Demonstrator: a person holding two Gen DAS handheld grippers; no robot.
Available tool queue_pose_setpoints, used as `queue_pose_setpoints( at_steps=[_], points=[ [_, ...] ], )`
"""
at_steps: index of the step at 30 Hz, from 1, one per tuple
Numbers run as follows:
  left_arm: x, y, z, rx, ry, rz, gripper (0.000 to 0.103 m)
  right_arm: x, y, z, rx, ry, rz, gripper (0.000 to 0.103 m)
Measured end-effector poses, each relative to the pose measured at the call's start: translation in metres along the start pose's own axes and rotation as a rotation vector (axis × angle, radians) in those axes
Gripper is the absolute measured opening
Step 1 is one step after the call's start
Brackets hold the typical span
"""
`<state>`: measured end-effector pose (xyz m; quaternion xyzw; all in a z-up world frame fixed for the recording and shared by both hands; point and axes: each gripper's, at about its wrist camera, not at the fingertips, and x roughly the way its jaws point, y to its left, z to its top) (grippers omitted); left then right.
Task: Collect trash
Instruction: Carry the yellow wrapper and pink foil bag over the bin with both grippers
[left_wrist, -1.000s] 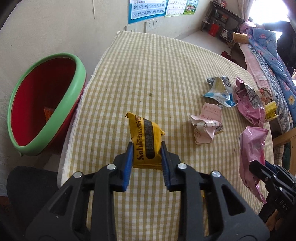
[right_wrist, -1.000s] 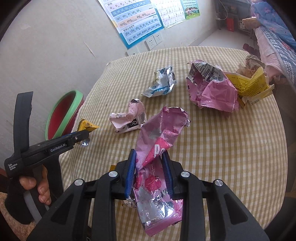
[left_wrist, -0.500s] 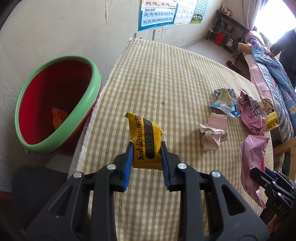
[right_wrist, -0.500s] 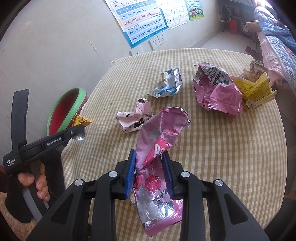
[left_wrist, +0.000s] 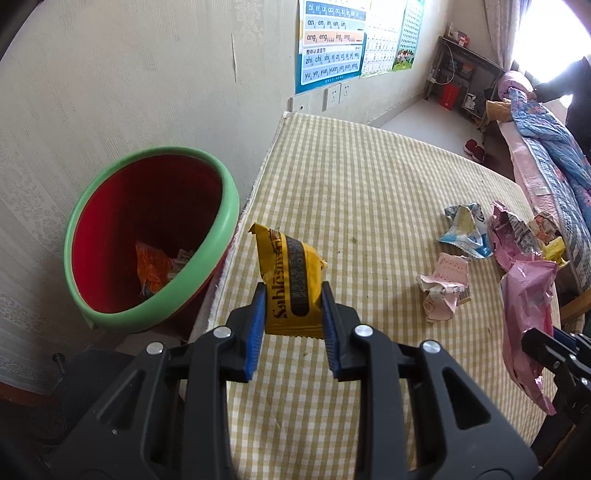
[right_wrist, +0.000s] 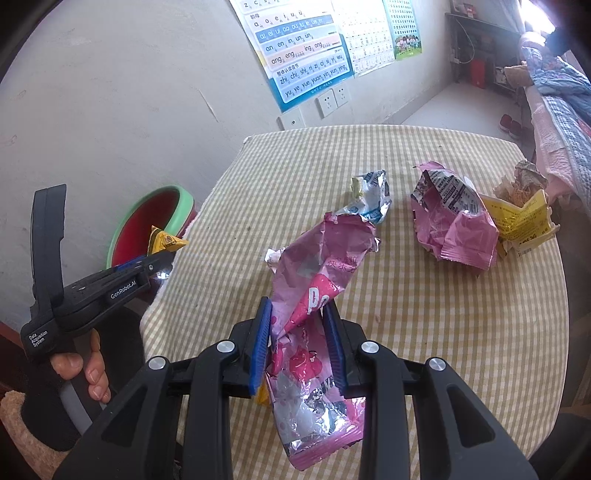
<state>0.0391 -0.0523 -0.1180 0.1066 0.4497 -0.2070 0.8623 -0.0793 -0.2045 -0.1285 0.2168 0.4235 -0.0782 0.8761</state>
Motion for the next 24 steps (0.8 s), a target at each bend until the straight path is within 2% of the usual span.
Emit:
queue_pose_setpoints(
  at_steps=[6, 24],
  points=[
    [-0.007, 0.005, 0.003, 0.003, -0.036, 0.014, 0.027, -0.001, 0.011, 0.007, -0.025, -0.01, 0.003, 0.028],
    [-0.021, 0.029, 0.01, -0.04, -0.079, 0.057, 0.027, 0.002, 0.036, 0.015, -0.077, -0.023, 0.017, 0.028]
  ],
)
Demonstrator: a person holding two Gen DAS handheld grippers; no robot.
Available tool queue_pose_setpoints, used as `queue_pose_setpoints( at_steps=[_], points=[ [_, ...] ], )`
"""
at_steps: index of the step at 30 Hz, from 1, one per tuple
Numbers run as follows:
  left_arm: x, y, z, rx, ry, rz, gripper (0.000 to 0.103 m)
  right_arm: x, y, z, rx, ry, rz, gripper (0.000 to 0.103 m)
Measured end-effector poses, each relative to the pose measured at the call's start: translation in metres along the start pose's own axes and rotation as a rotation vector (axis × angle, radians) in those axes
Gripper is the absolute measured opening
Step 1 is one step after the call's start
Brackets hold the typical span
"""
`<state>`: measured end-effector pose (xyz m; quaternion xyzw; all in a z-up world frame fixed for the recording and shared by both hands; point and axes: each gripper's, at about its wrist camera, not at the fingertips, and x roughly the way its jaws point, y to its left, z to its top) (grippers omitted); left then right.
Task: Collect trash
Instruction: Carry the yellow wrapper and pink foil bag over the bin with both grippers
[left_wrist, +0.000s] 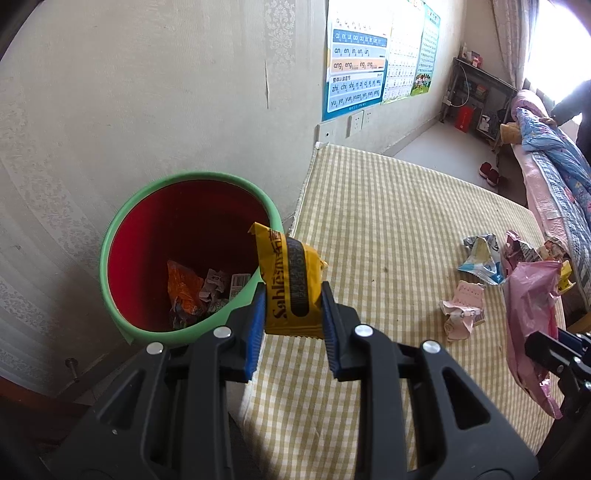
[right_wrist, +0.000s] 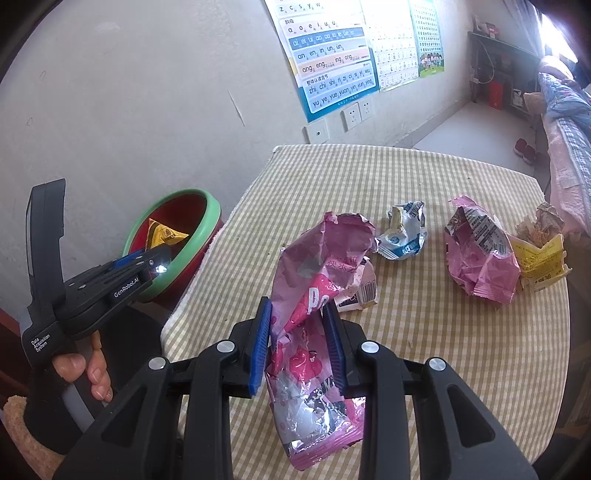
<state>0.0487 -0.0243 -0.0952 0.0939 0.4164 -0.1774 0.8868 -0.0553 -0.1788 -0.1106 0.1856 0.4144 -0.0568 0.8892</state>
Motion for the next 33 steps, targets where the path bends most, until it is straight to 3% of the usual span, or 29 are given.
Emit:
queue_pose_setpoints(
  at_steps=[33],
  points=[
    [-0.002, 0.032, 0.008, -0.06, -0.024, 0.032, 0.027, 0.02, 0.044, 0.022, -0.089, 0.014, 0.039, 0.029]
  ],
)
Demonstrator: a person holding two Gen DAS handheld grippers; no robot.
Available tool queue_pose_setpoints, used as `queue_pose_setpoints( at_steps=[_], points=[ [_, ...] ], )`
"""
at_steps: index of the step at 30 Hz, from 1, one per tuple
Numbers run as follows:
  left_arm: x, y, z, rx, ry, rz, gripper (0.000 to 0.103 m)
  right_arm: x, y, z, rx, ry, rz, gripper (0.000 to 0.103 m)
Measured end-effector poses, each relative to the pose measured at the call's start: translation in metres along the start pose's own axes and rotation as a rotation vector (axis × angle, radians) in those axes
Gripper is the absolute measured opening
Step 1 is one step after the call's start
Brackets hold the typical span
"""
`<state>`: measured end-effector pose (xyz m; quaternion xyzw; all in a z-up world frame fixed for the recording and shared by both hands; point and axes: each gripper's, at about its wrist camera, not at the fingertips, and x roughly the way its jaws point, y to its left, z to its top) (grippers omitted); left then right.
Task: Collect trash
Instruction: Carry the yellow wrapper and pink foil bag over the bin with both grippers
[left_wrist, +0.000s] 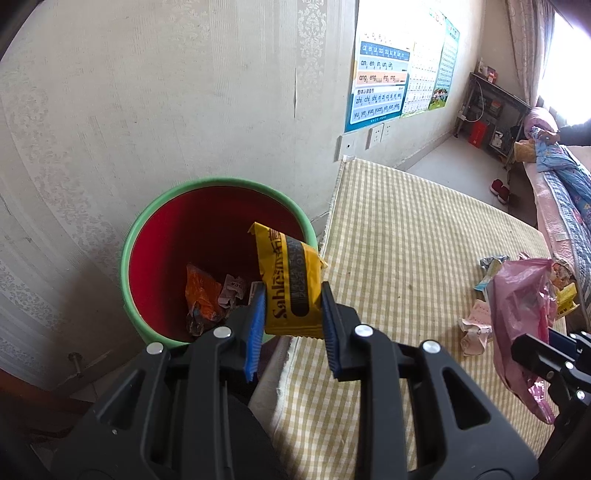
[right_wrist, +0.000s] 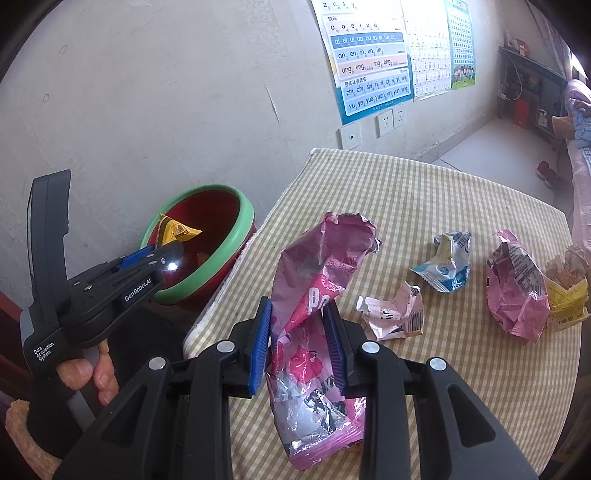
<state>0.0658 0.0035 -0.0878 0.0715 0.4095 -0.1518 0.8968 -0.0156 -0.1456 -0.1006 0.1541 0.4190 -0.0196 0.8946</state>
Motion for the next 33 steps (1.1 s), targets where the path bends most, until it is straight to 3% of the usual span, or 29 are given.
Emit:
queue_pose_setpoints(
  at_steps=[33],
  points=[
    [0.008, 0.08, 0.026, -0.081, -0.051, 0.129, 0.027, 0.029, 0.054, 0.046, -0.082, -0.011, 0.067, 0.03]
  ],
)
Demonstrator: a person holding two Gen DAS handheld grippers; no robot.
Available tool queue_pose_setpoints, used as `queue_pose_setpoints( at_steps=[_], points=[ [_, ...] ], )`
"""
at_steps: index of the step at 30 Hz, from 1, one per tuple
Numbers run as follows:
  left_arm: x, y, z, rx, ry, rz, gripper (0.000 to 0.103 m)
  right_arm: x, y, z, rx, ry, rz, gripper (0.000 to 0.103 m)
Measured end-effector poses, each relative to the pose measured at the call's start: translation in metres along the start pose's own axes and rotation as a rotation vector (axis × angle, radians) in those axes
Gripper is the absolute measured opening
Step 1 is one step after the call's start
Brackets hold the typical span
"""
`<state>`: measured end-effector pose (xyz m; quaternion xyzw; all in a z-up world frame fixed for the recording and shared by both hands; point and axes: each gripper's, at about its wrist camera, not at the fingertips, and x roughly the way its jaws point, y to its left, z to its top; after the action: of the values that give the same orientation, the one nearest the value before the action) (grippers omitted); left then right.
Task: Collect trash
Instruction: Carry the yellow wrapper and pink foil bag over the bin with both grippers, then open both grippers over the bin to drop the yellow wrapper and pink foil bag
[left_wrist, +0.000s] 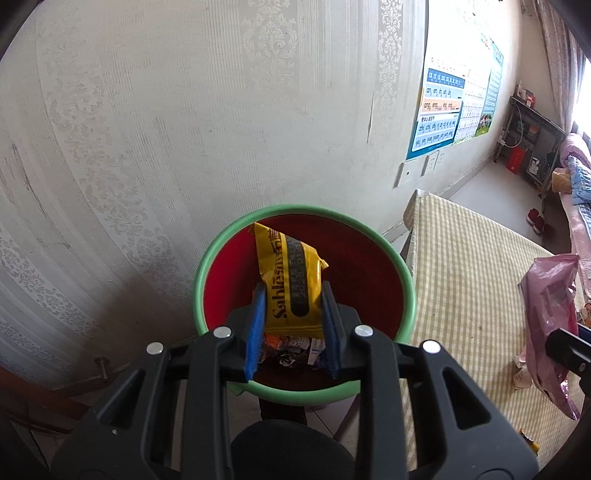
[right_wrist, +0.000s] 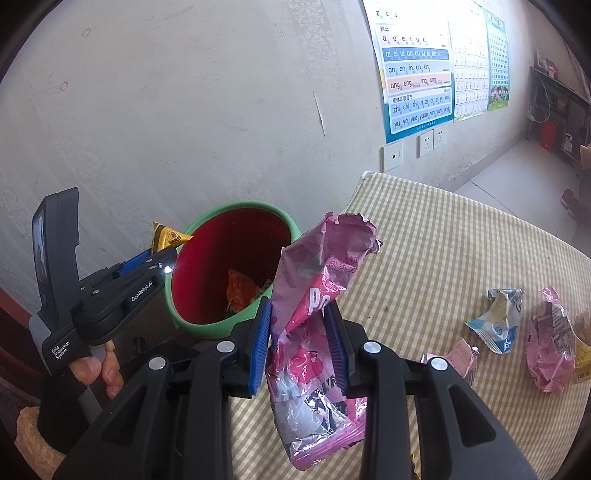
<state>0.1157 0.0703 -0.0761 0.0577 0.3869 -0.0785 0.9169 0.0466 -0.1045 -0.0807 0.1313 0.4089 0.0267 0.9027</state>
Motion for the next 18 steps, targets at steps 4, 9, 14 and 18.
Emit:
queue_pose_setpoints(
  at_steps=[4, 9, 14, 18],
  points=[
    [0.006, 0.008, 0.002, -0.007, 0.003, 0.011, 0.027, 0.008, 0.005, 0.004, -0.007, 0.009, 0.003, 0.03],
    [0.014, 0.014, 0.006, -0.009, 0.007, 0.021, 0.027, 0.019, 0.011, 0.012, -0.013, 0.012, 0.006, 0.03],
    [0.025, 0.021, 0.011, -0.005, 0.021, 0.032, 0.027, 0.028, 0.018, 0.026, -0.009, -0.002, 0.019, 0.03],
    [0.033, 0.027, 0.014, -0.013, 0.031, 0.038, 0.027, 0.036, 0.026, 0.037, -0.011, -0.01, 0.034, 0.03]
  ],
)
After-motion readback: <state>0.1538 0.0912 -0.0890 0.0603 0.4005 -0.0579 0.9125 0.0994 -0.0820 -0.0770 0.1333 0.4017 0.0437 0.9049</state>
